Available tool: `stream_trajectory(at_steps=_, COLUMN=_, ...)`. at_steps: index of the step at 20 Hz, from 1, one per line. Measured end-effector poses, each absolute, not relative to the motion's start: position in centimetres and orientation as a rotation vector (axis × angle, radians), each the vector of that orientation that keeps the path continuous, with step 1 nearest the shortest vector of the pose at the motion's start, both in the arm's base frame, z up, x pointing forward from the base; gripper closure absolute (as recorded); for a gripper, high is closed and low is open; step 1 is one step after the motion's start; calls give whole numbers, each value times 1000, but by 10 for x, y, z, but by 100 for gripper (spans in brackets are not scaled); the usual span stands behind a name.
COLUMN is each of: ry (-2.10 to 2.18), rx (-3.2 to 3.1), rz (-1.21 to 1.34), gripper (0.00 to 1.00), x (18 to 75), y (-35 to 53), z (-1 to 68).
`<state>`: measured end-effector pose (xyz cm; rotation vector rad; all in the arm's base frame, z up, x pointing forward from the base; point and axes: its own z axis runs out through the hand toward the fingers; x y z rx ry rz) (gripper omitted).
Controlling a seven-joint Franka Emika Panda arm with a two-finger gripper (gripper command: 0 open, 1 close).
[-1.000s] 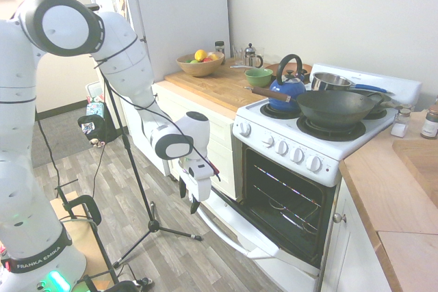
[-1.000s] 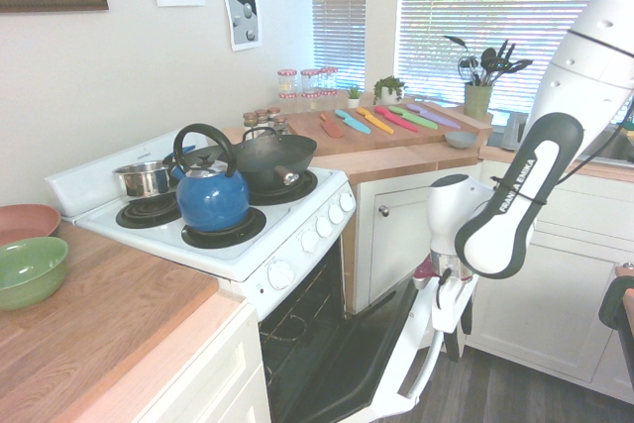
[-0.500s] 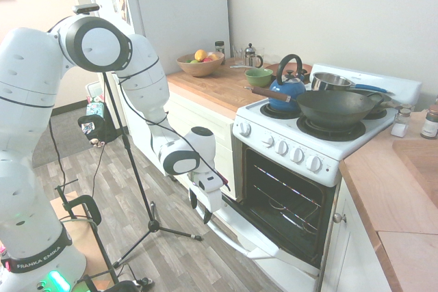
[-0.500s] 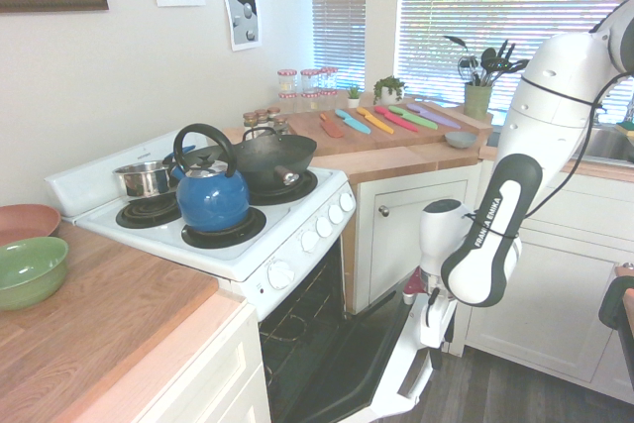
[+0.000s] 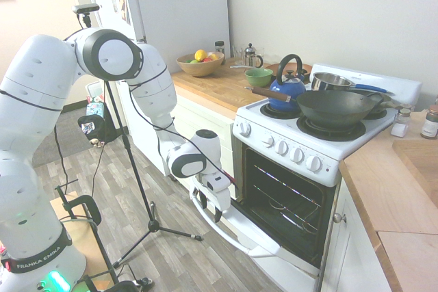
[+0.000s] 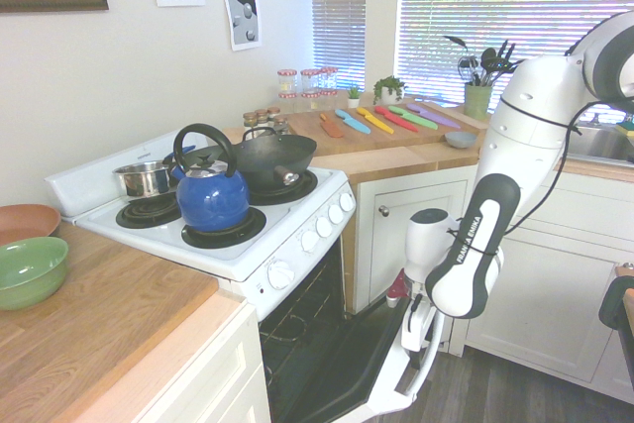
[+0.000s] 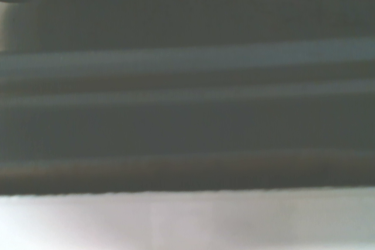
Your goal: Close the oven
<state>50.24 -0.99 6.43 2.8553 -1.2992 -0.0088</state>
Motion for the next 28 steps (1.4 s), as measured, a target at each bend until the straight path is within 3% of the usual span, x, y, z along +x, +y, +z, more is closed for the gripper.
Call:
stream_trajectory(at_steps=11, ry=-1322, rx=2900, rz=180, gripper=0, x=550, y=49, z=90)
stream_trajectory(at_steps=22, ry=-1351, rx=2944, rz=331, gripper=0, x=654, y=68, z=151)
stream_trajectory(at_steps=25, ry=-1350, rx=2986, rz=365, gripper=0, x=657, y=81, z=196)
stream_trajectory(at_steps=28, ry=-1307, rx=3011, rz=213, gripper=0, x=623, y=104, z=240)
